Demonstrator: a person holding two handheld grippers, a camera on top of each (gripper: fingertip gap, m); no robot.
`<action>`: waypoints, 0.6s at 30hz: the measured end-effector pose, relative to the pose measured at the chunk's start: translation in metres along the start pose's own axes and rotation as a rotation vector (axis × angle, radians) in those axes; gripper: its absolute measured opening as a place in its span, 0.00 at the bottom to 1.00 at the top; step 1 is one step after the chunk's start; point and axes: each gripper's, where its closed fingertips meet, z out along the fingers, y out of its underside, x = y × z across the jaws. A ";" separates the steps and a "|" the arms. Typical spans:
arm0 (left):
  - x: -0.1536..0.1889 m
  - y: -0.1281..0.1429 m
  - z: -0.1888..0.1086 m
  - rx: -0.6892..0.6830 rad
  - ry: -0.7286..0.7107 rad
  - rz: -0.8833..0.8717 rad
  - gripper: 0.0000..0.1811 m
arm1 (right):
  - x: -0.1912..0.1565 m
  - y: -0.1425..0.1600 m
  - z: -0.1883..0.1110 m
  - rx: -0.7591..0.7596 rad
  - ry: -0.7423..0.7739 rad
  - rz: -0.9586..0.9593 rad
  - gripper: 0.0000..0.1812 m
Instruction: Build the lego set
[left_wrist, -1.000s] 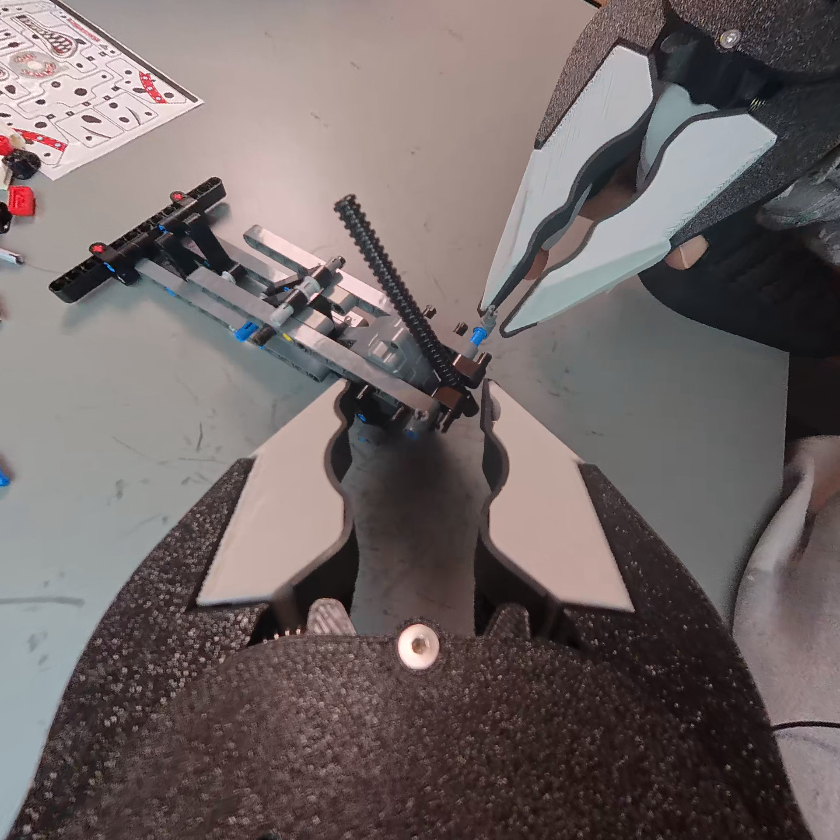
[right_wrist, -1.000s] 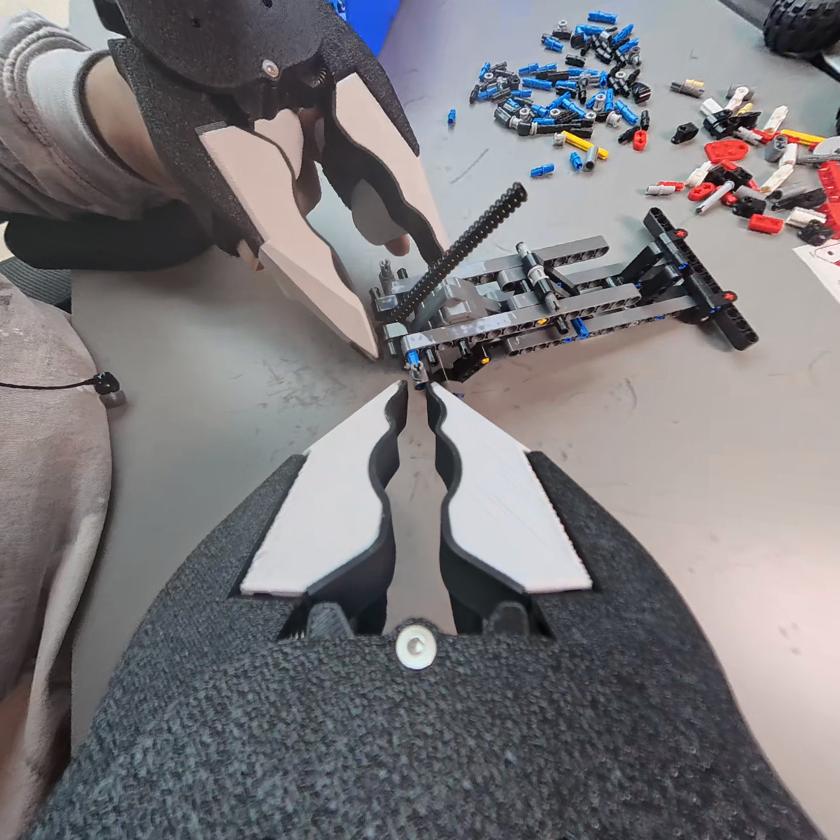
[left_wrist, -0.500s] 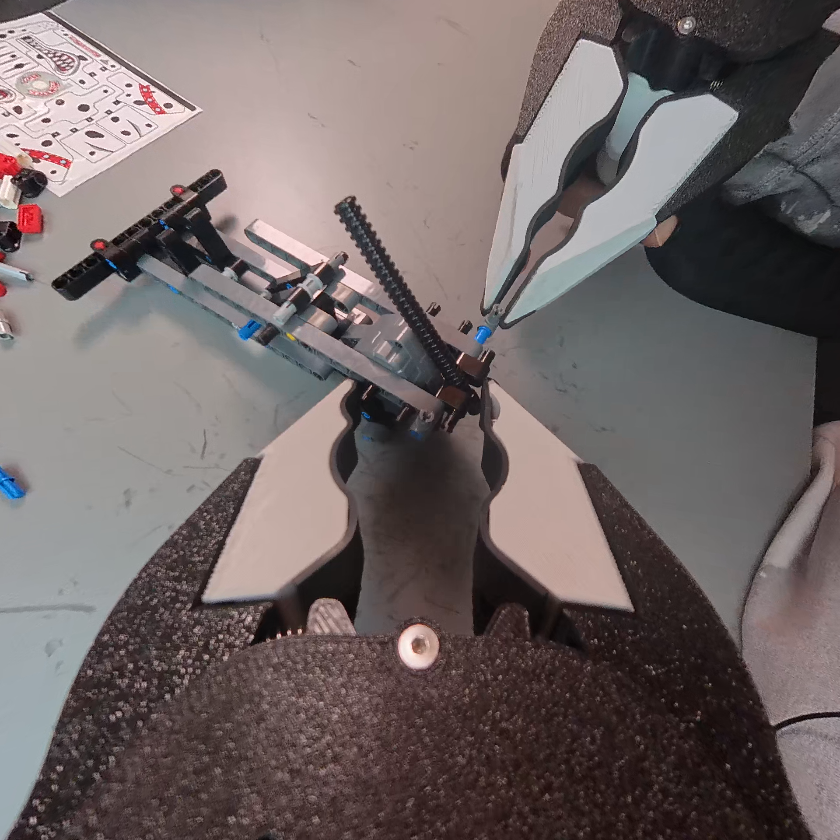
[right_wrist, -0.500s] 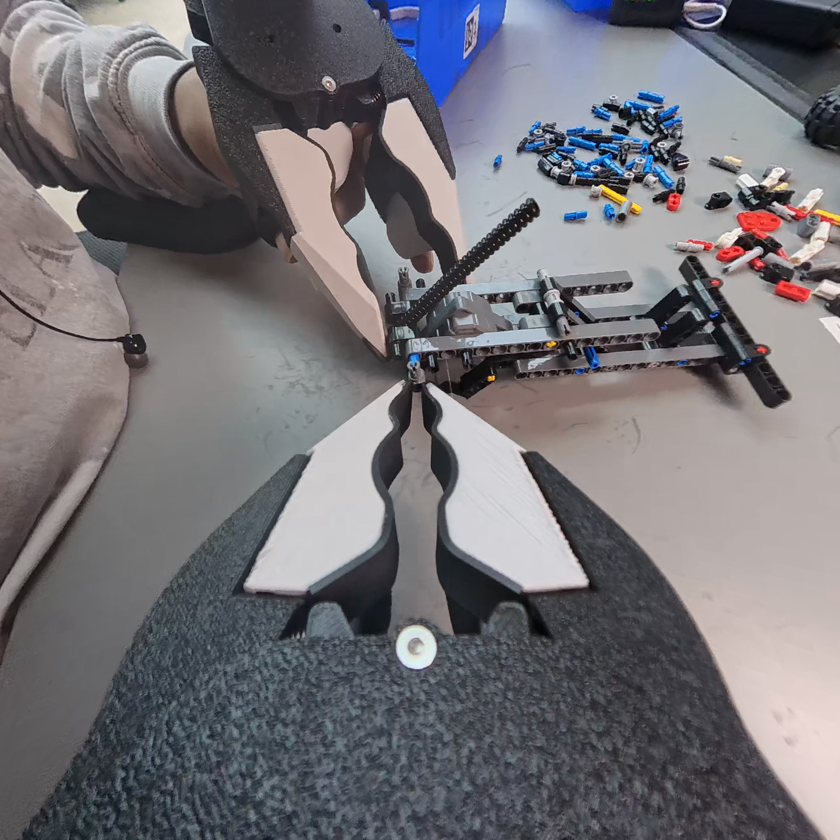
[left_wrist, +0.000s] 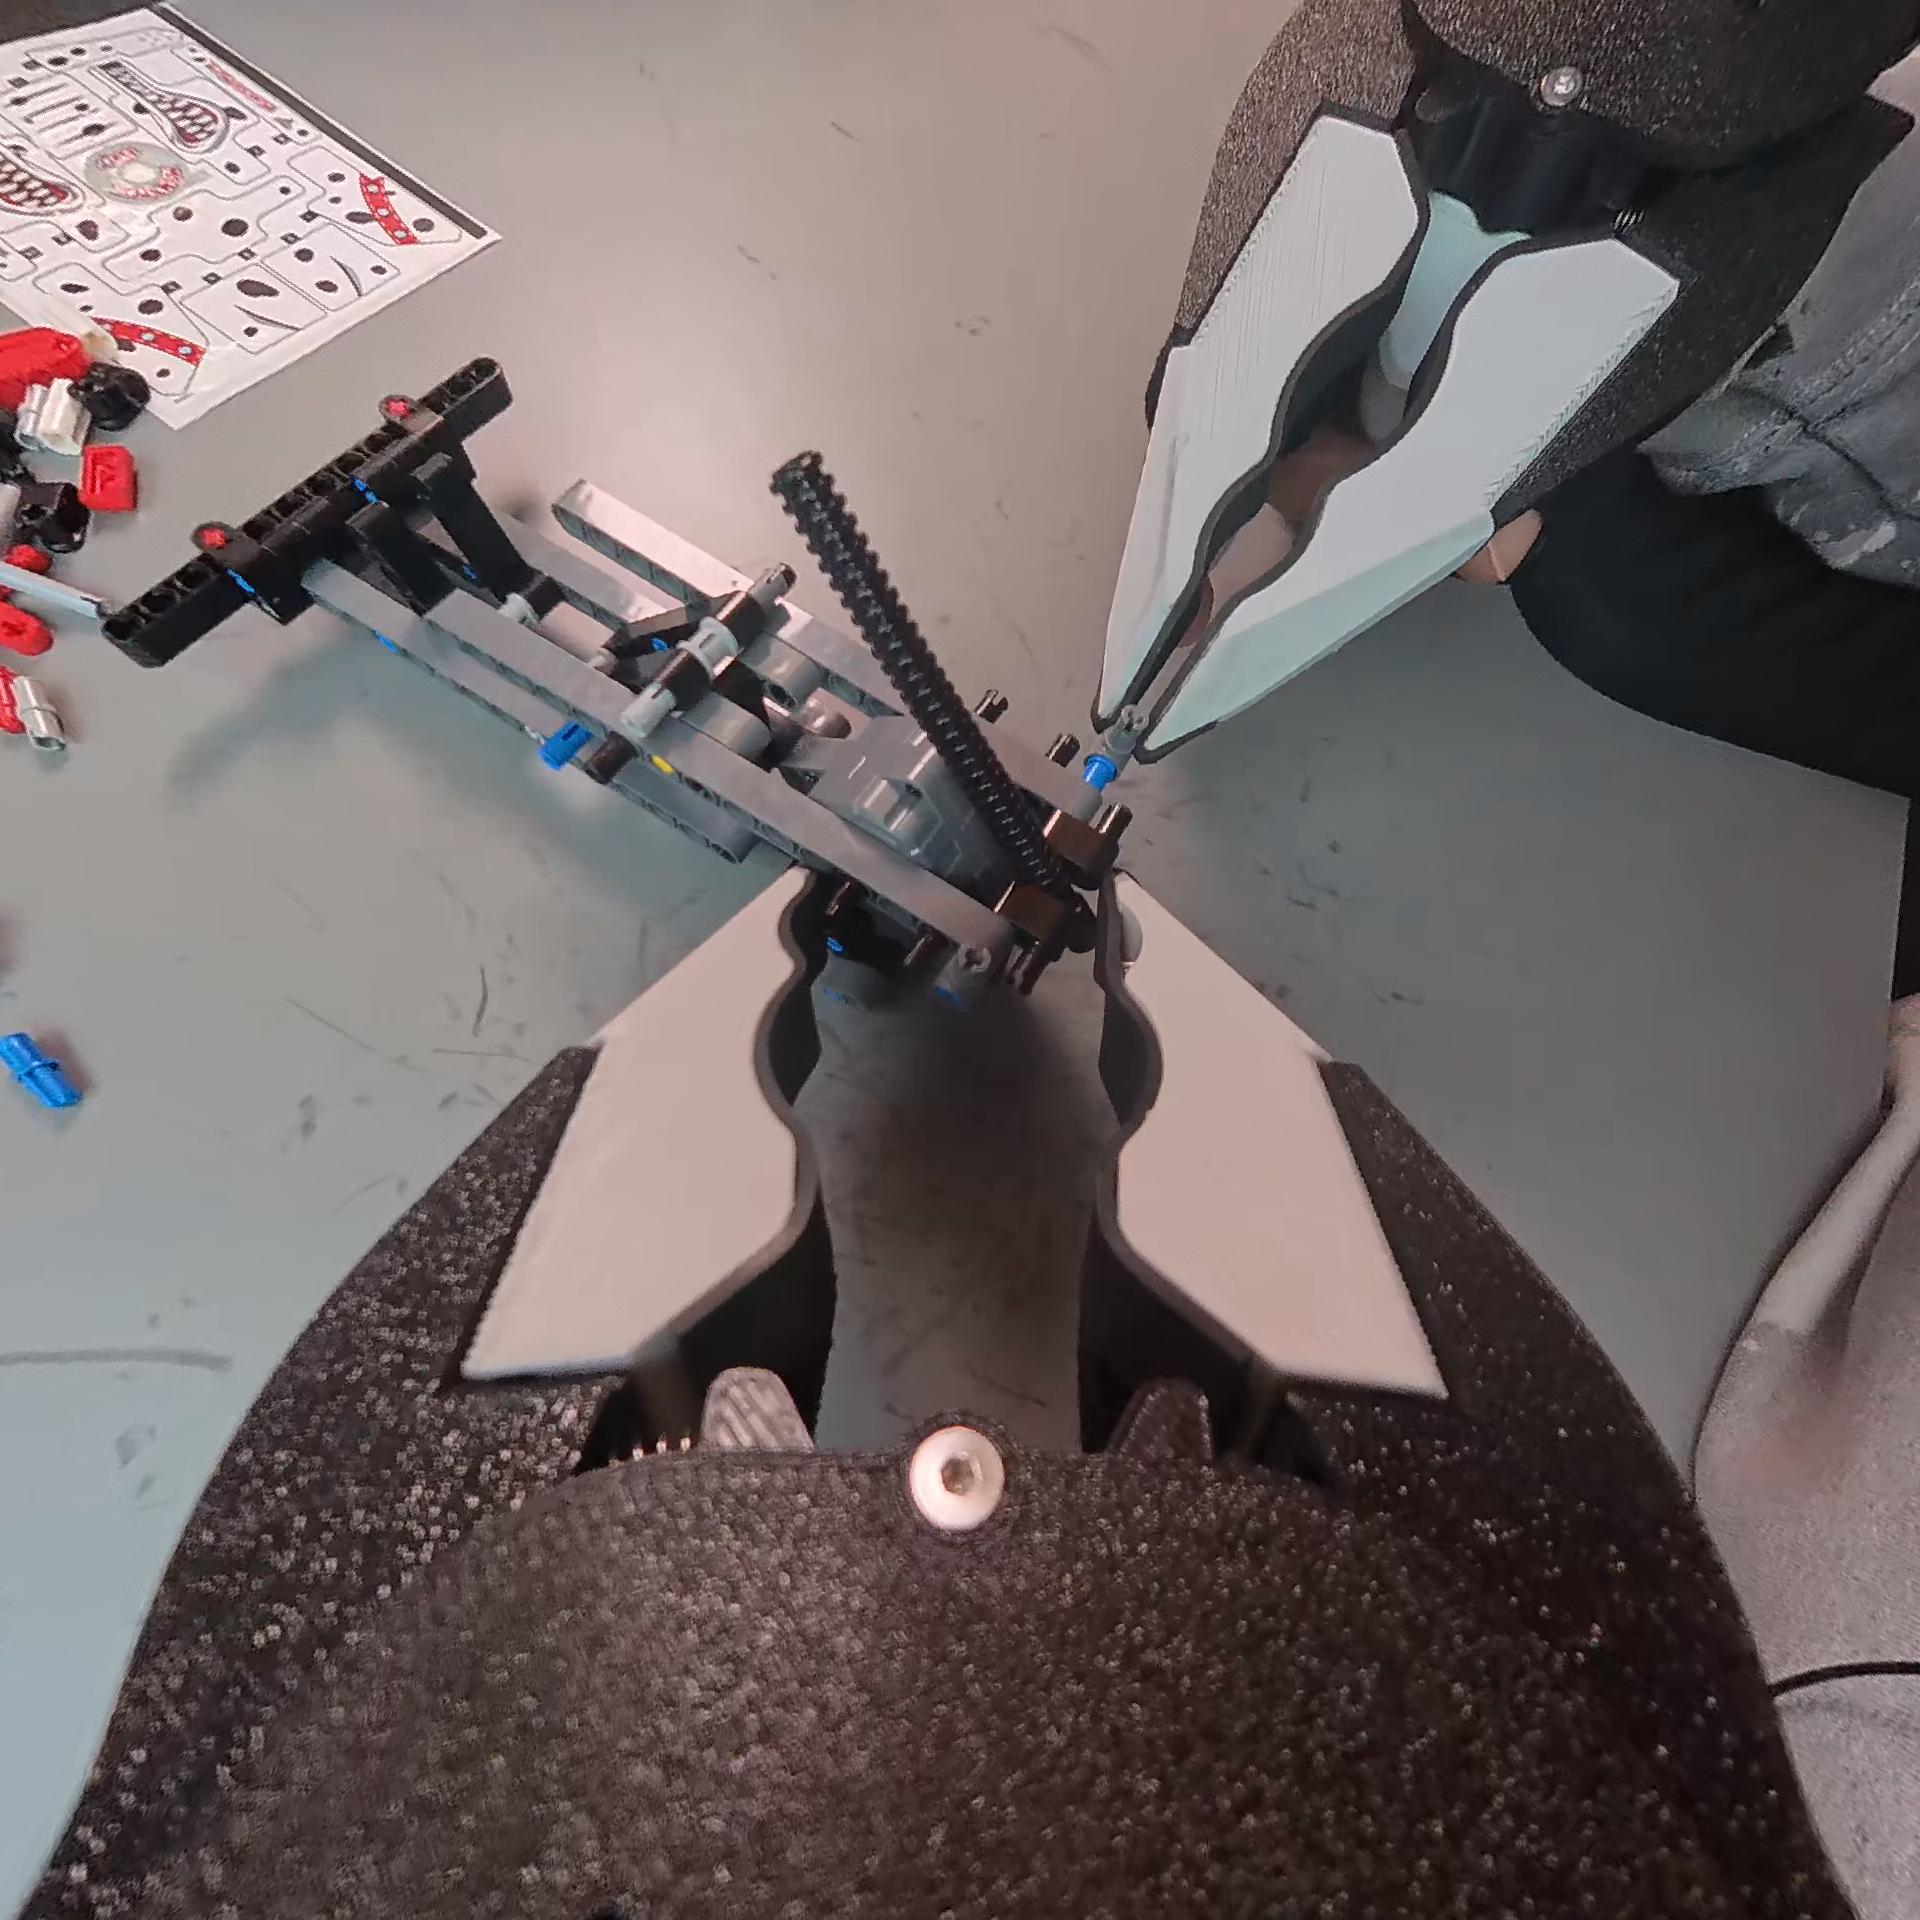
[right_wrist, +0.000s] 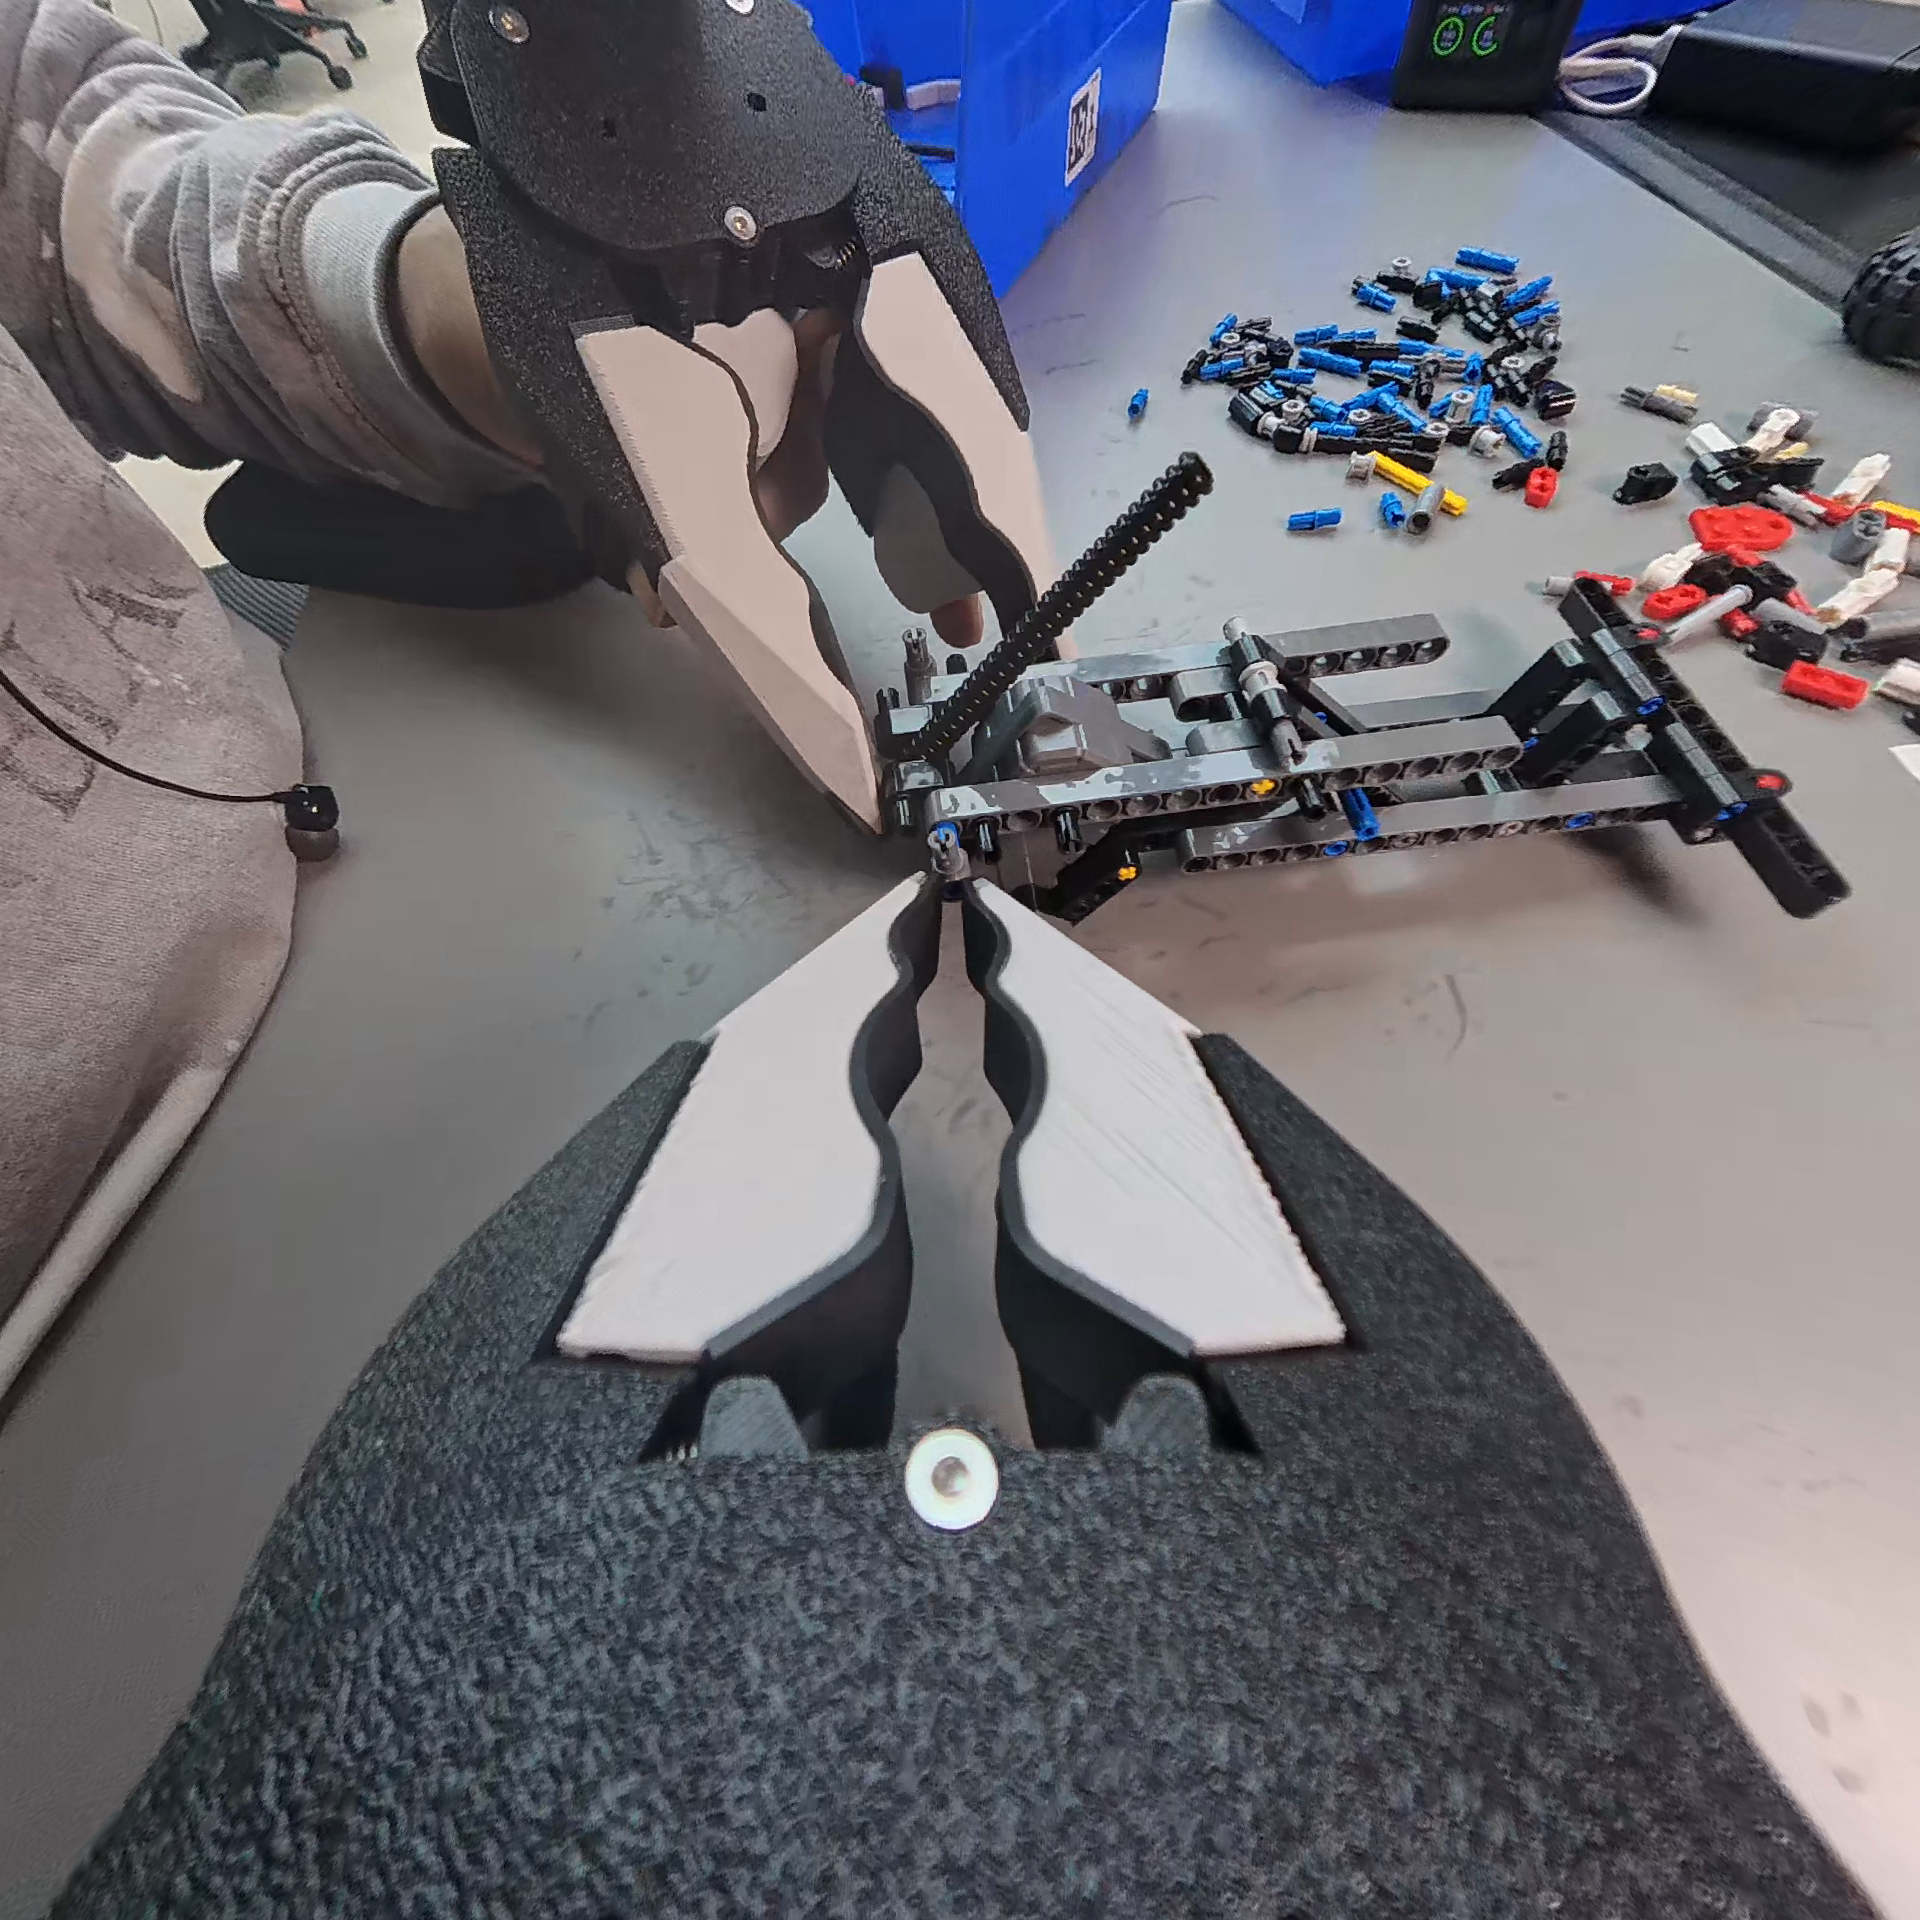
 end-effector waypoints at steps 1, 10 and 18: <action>0.000 0.000 0.000 -0.001 -0.002 -0.002 0.29 | 0.000 0.000 0.000 0.005 0.003 0.003 0.01; -0.001 0.000 0.000 -0.014 0.005 -0.028 0.29 | 0.001 -0.003 -0.001 0.029 -0.001 -0.007 0.01; -0.002 0.004 0.002 -0.067 -0.037 0.032 0.30 | -0.003 -0.003 -0.001 0.023 -0.039 0.011 0.00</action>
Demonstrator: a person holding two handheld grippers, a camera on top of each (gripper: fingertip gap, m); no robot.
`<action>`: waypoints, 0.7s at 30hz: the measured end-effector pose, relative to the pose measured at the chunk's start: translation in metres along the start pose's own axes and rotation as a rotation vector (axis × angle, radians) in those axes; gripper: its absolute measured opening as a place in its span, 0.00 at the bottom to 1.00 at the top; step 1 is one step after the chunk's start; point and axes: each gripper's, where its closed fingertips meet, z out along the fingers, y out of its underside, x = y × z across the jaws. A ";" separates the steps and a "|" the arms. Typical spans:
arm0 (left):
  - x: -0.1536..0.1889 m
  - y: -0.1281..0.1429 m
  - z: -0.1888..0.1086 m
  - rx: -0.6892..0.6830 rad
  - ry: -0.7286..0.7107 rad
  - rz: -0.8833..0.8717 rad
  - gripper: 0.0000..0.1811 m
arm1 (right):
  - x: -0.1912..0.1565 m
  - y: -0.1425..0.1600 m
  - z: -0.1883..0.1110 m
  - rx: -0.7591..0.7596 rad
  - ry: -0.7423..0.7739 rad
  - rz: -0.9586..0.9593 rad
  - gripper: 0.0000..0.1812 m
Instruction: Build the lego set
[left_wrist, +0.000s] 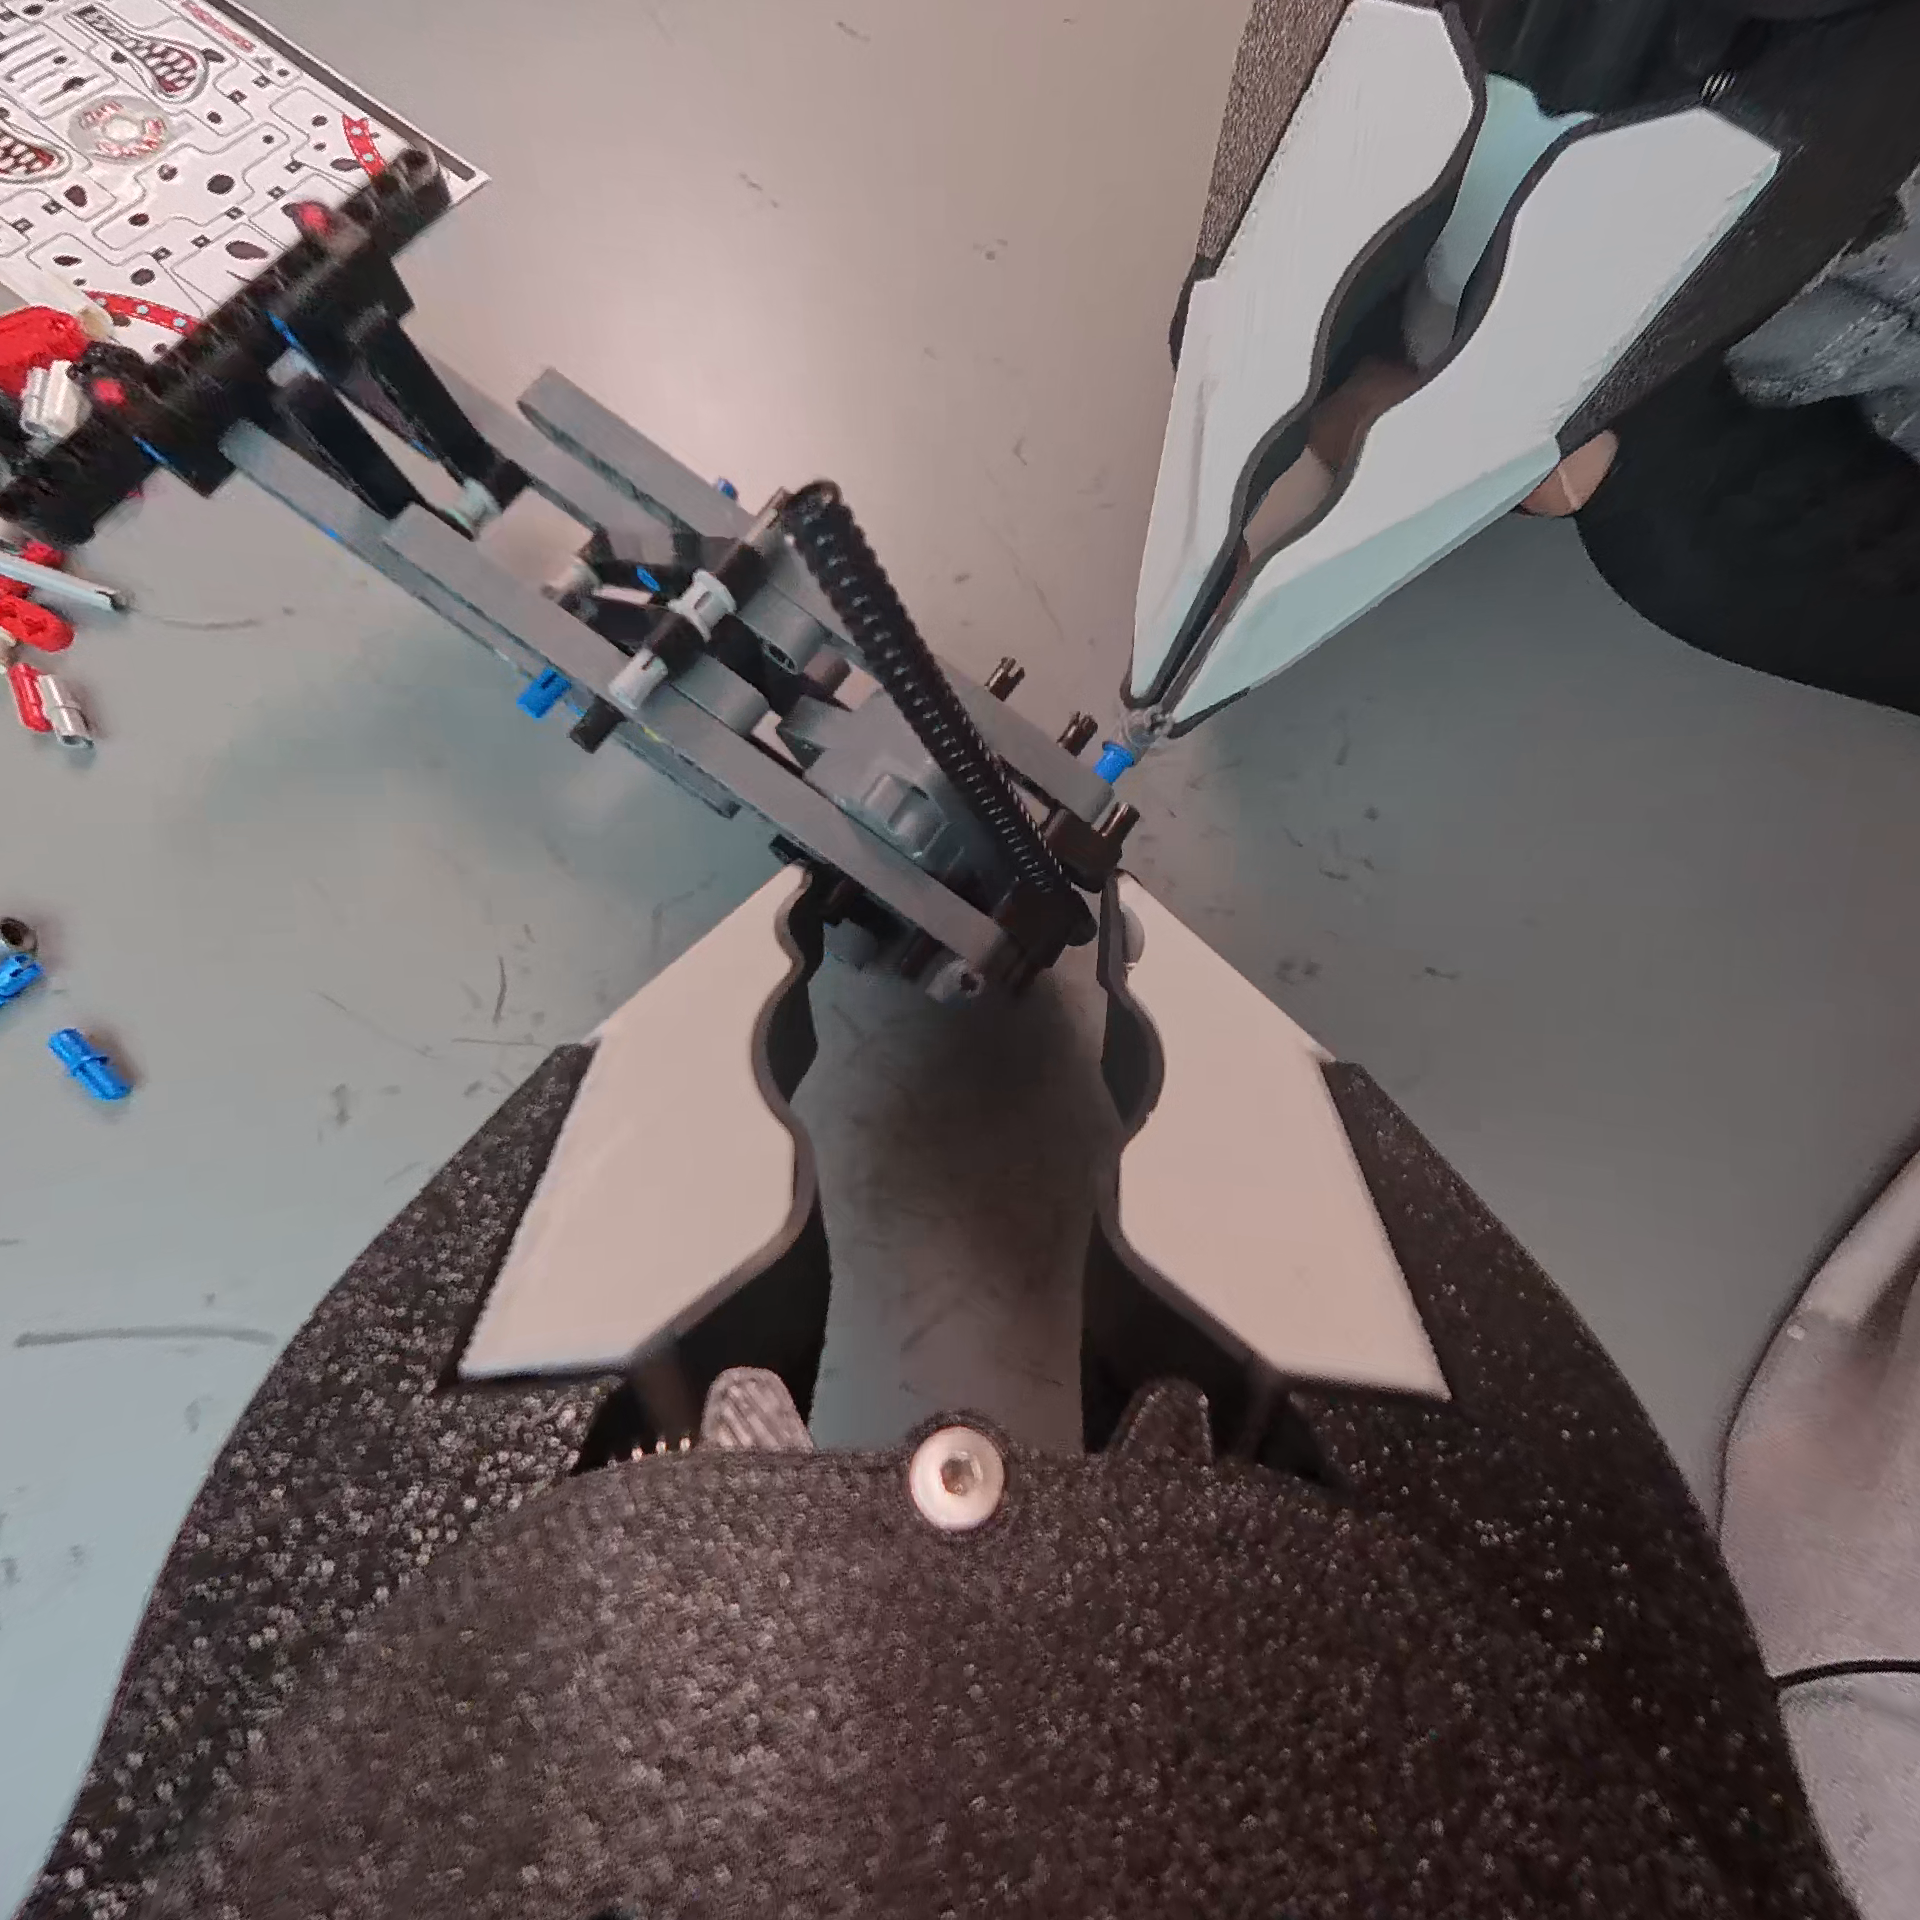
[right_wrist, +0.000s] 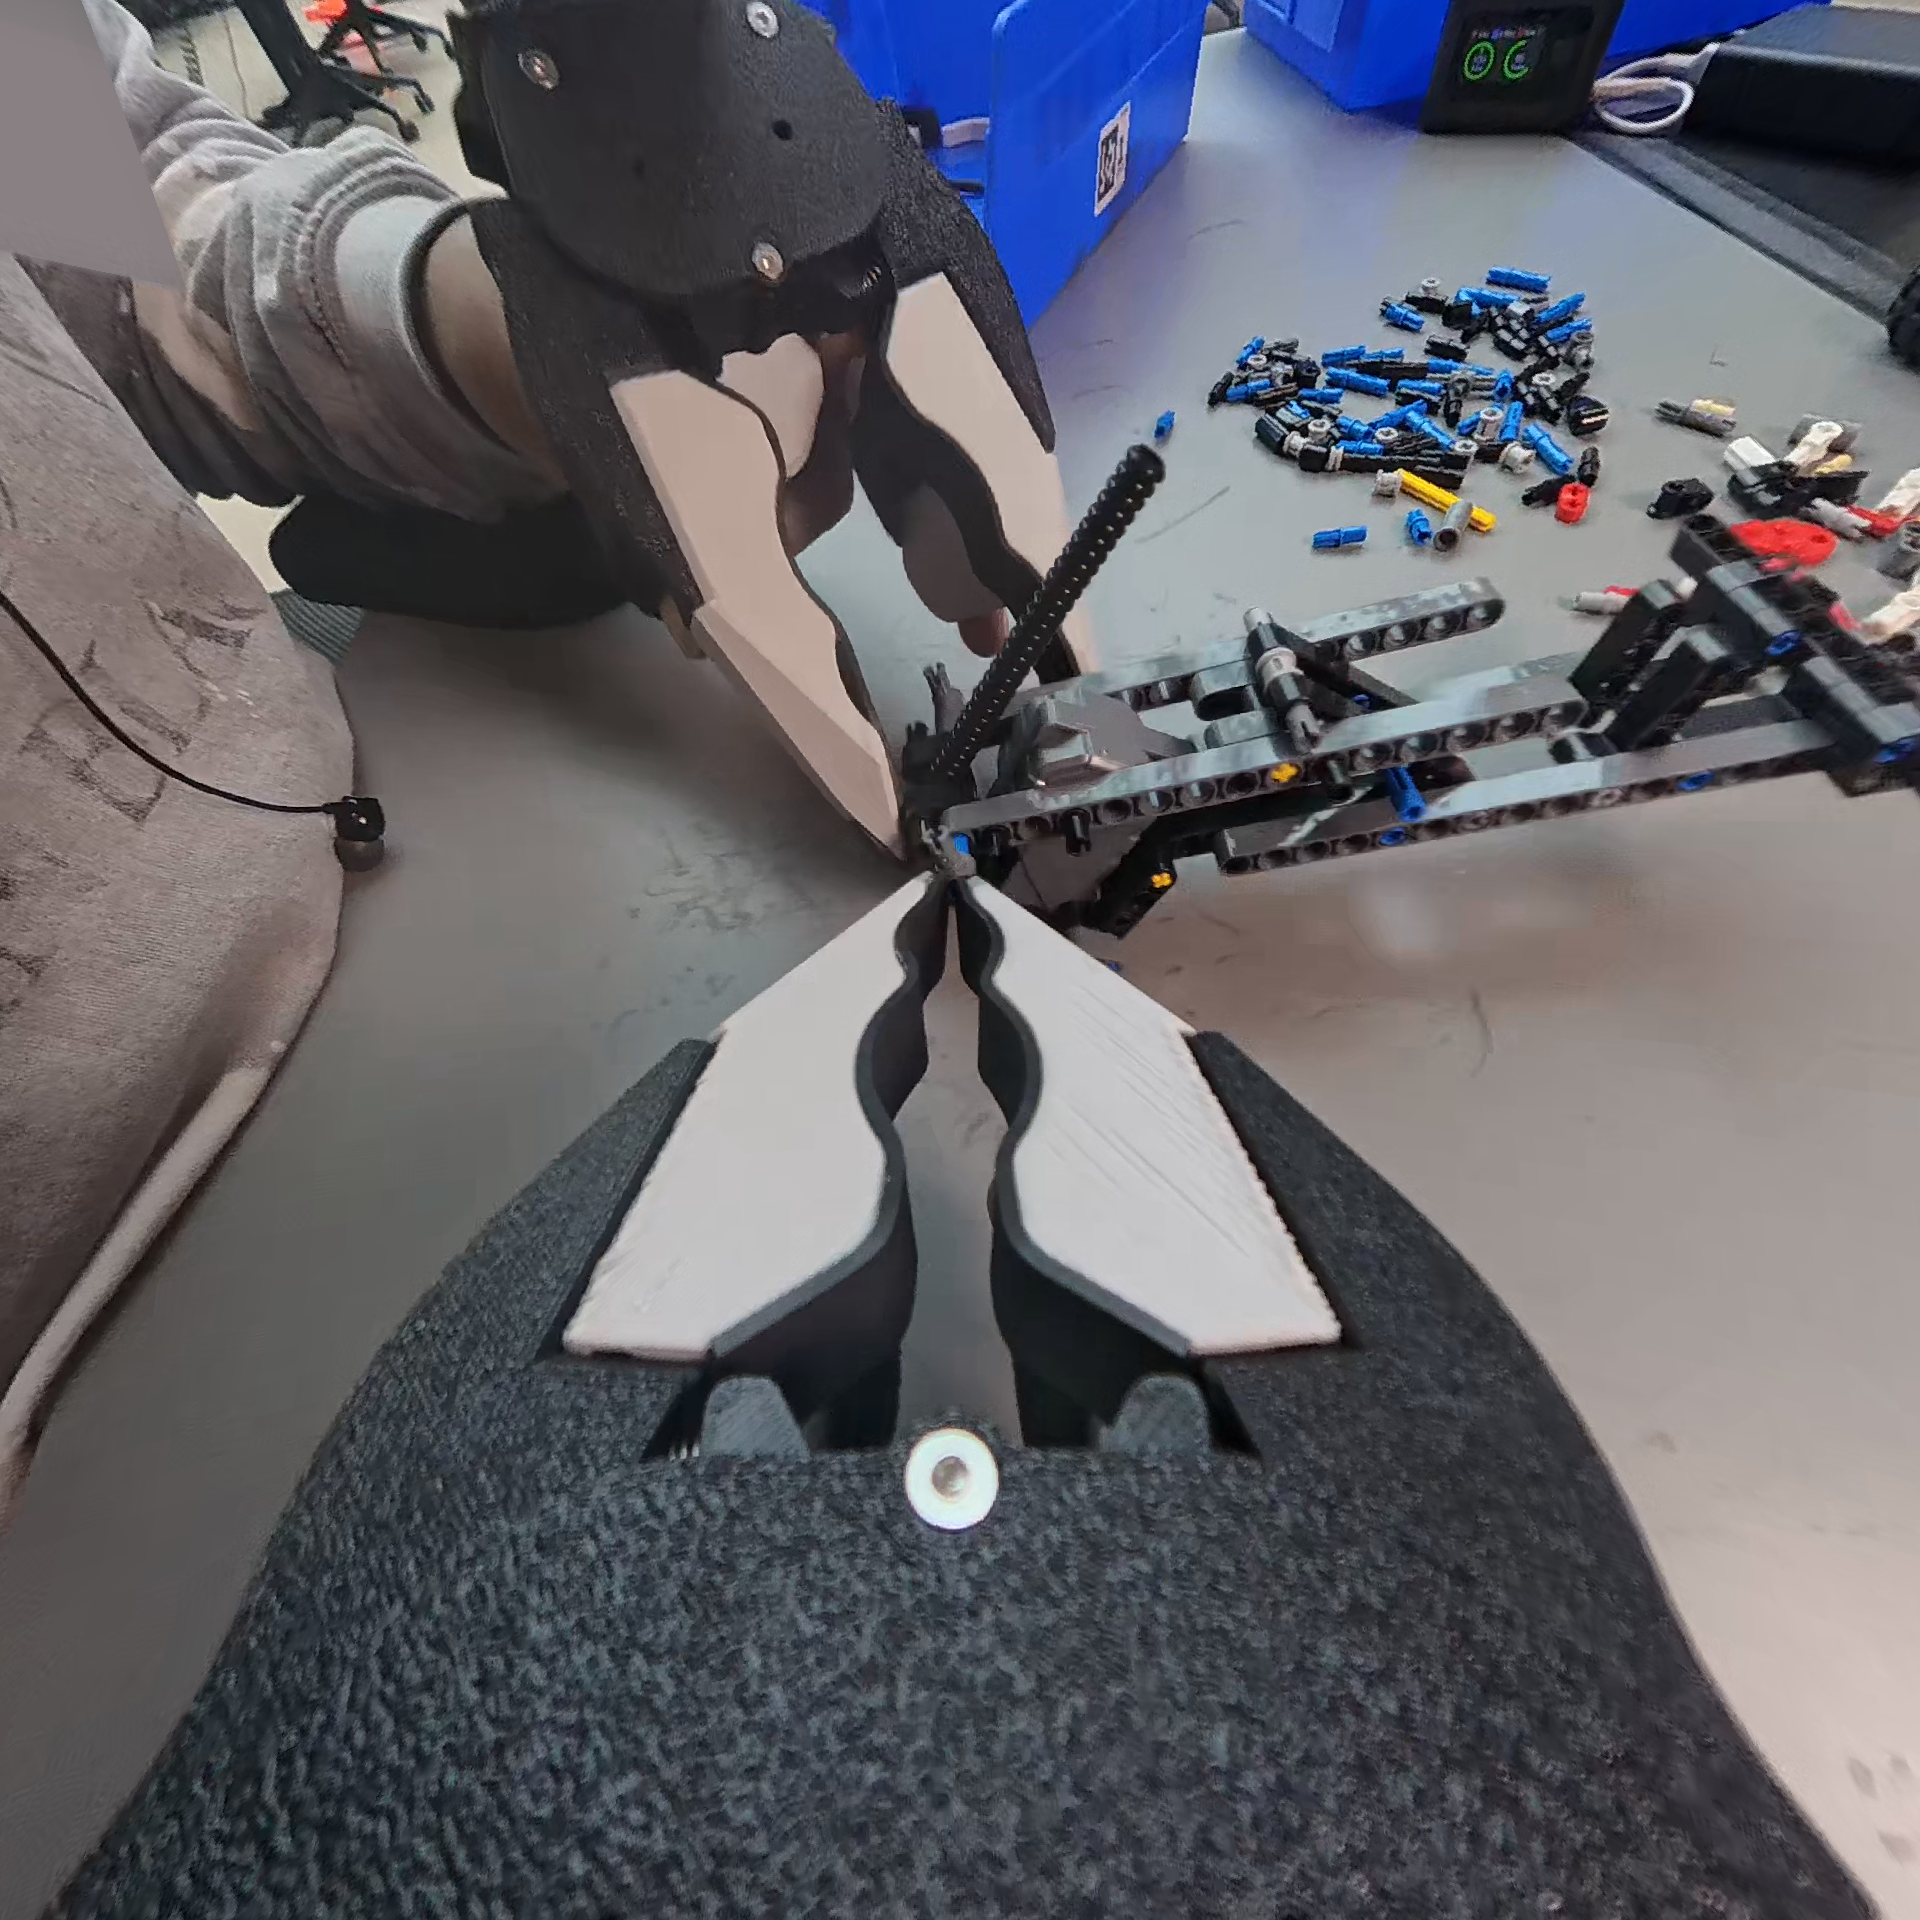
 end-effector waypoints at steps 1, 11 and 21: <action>0.000 0.001 0.000 -0.006 0.003 0.000 0.30 | -0.001 -0.005 -0.001 0.027 -0.013 0.014 0.00; -0.008 0.002 0.005 0.015 0.048 -0.079 0.27 | 0.009 -0.011 0.000 0.003 0.050 -0.037 0.00; -0.004 -0.011 -0.001 0.103 0.134 -0.148 0.27 | 0.025 -0.002 -0.008 0.022 0.104 0.026 0.00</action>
